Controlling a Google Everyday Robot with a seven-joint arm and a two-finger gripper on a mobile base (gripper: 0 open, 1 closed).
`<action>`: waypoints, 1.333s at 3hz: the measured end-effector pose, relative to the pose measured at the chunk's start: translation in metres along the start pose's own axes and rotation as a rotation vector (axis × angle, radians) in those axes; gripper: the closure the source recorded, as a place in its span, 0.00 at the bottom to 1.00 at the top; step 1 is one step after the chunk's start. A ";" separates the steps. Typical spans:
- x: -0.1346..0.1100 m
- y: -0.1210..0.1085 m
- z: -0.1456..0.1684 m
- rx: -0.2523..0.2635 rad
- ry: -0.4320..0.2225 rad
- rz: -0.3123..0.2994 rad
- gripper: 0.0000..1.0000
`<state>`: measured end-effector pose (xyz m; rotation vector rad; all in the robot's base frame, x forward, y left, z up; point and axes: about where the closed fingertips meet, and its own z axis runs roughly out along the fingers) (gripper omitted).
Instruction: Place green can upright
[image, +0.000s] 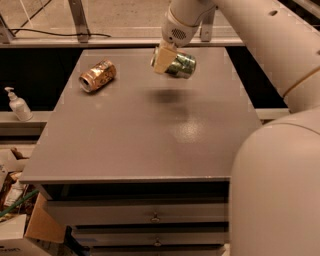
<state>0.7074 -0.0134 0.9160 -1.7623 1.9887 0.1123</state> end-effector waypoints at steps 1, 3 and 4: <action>0.007 0.023 -0.043 -0.005 -0.142 0.037 1.00; 0.023 0.063 -0.085 -0.077 -0.443 0.146 1.00; 0.022 0.077 -0.089 -0.121 -0.599 0.177 1.00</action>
Offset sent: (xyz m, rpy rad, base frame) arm -0.1056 -0.0617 0.0759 0.5098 0.0380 -0.0069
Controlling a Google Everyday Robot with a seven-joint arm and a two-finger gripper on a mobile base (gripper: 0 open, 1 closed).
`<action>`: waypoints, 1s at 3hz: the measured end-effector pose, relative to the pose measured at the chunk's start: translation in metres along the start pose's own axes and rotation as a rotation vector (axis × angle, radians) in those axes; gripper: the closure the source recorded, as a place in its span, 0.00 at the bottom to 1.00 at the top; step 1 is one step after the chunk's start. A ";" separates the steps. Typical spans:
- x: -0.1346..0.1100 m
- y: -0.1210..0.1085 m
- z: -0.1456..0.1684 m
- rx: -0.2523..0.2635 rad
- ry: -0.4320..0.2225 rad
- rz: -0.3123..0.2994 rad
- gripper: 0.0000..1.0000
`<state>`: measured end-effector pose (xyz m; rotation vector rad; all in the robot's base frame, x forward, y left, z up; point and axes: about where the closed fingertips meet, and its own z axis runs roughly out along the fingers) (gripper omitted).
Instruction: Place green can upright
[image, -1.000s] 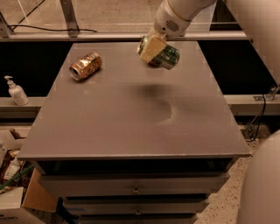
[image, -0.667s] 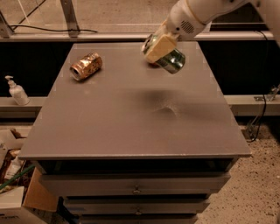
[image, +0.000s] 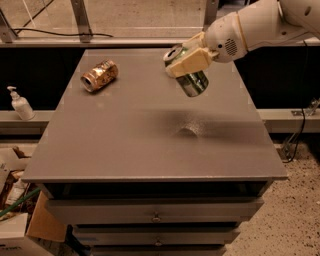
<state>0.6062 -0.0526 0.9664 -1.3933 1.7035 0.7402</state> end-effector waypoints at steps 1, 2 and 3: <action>-0.001 0.011 0.006 -0.046 -0.163 0.027 1.00; -0.006 0.019 0.013 -0.086 -0.311 0.047 1.00; -0.010 0.025 0.021 -0.108 -0.407 0.049 1.00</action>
Offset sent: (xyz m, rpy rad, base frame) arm -0.0213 0.0206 -0.0004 0.5092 0.0150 0.0918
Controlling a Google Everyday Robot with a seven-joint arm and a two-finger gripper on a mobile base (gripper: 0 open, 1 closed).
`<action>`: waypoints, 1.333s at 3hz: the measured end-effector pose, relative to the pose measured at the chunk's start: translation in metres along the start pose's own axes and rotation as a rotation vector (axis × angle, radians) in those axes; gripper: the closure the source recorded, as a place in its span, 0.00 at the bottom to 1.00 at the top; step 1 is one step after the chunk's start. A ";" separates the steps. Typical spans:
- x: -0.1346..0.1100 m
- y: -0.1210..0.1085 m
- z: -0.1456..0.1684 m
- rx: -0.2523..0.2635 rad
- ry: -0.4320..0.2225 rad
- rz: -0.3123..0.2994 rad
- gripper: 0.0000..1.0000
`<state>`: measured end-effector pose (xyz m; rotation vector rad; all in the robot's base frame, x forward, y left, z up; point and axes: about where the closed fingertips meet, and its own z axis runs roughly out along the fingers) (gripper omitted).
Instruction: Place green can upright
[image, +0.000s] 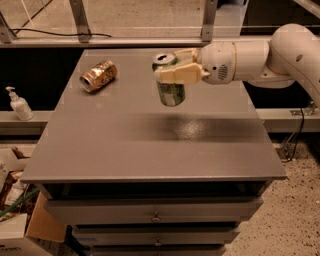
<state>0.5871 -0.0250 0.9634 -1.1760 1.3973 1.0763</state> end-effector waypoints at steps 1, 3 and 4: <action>0.011 0.004 0.006 -0.008 -0.014 -0.012 1.00; 0.049 0.010 0.011 -0.039 -0.045 0.009 1.00; 0.065 0.012 0.012 -0.056 -0.074 0.019 1.00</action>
Offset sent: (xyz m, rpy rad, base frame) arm -0.0105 0.0006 -0.0556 0.0414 0.0130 0.0178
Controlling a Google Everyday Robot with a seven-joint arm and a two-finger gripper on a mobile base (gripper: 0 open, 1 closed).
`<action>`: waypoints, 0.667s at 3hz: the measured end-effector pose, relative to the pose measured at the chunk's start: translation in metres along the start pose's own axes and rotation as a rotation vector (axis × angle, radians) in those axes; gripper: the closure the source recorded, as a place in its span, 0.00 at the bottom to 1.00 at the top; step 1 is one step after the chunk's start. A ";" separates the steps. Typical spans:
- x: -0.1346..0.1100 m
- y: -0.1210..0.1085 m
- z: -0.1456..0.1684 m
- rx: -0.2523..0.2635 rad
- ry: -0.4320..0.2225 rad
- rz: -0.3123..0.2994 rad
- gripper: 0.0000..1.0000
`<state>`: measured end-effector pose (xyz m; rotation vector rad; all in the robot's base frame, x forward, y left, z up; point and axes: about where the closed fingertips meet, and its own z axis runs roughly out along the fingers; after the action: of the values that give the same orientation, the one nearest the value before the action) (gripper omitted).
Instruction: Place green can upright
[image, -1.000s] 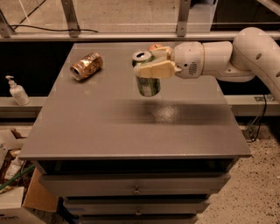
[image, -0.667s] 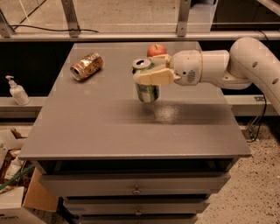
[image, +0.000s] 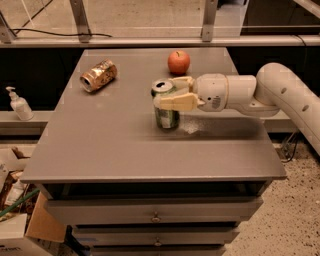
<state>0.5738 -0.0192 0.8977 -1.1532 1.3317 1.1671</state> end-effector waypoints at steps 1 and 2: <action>0.009 0.000 -0.001 -0.007 -0.019 0.002 1.00; 0.006 0.000 -0.001 -0.007 -0.019 0.002 0.82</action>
Offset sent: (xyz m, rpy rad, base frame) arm 0.0002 -0.0177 -0.0257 0.0394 0.0025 -0.0066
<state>0.5729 -0.0209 0.8919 -1.1432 1.3154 1.1818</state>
